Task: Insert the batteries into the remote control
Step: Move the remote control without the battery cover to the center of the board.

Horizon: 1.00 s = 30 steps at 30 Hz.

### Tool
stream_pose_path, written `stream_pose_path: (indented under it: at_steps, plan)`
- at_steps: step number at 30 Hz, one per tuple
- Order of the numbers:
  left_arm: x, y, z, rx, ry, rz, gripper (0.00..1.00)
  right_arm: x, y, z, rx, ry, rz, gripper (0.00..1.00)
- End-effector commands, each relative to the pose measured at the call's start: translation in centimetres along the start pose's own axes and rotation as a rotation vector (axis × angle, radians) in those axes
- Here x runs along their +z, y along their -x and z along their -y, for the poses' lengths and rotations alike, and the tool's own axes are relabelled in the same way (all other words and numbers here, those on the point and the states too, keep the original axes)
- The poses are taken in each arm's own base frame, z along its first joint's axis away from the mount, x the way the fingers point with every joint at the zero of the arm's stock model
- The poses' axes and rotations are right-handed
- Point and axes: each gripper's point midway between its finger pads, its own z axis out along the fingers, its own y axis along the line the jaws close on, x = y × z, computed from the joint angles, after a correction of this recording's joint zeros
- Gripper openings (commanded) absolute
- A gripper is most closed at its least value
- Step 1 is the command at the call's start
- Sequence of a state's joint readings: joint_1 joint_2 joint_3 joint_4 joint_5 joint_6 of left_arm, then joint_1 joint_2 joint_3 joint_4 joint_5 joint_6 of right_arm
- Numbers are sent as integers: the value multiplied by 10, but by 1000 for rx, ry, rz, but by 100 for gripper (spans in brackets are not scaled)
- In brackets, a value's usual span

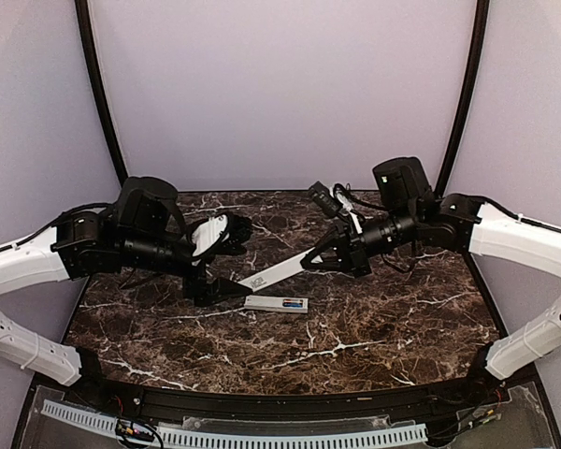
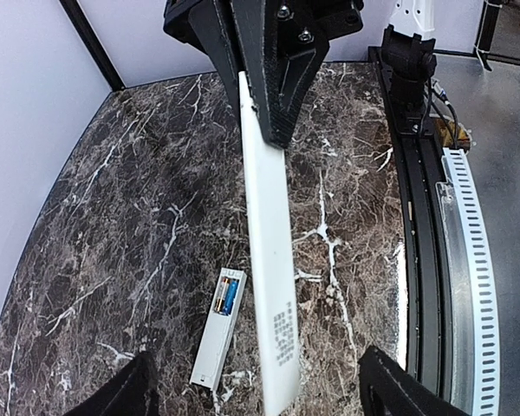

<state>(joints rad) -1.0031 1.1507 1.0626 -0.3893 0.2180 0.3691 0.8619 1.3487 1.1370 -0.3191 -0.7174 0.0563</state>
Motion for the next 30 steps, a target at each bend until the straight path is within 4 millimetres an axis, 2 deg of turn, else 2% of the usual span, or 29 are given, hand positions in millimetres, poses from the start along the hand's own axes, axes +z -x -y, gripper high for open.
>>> stream_pose_path:
  at_steps: [1,5,11,14,18,20,22,24,25,26,27,28,30]
  plan:
    - [0,15,0,17,-32,20,79,-9,10,-10,-241,-36,1,0]
    - [8,14,0,28,-55,-15,75,-13,24,-20,-375,-65,27,0]
    - [6,29,-2,62,-53,44,51,-14,32,-31,-471,-67,60,0]
    - [6,30,0,79,-62,56,39,-14,34,-33,-484,-68,64,0]
    - [8,30,2,88,-74,59,34,-12,36,-30,-479,-82,70,0]
    - [8,30,2,82,-81,56,37,-11,38,-21,-434,-126,67,0]
    - [2,37,1,83,-72,80,45,-10,39,-7,-339,-172,46,0]
    - [-6,46,-2,98,-40,125,56,-11,38,8,-204,-200,26,0]
    - [-6,42,-5,101,-14,122,64,-12,38,15,-133,-204,23,0]
    - [-14,50,-10,119,24,161,68,-13,38,22,-53,-204,26,0]
    - [-13,44,-16,122,68,149,74,-14,36,29,23,-207,29,0]
    - [-18,48,-21,135,106,169,76,-16,33,37,109,-216,36,0]
    - [-21,43,-33,129,179,154,80,-21,26,53,285,-222,54,0]
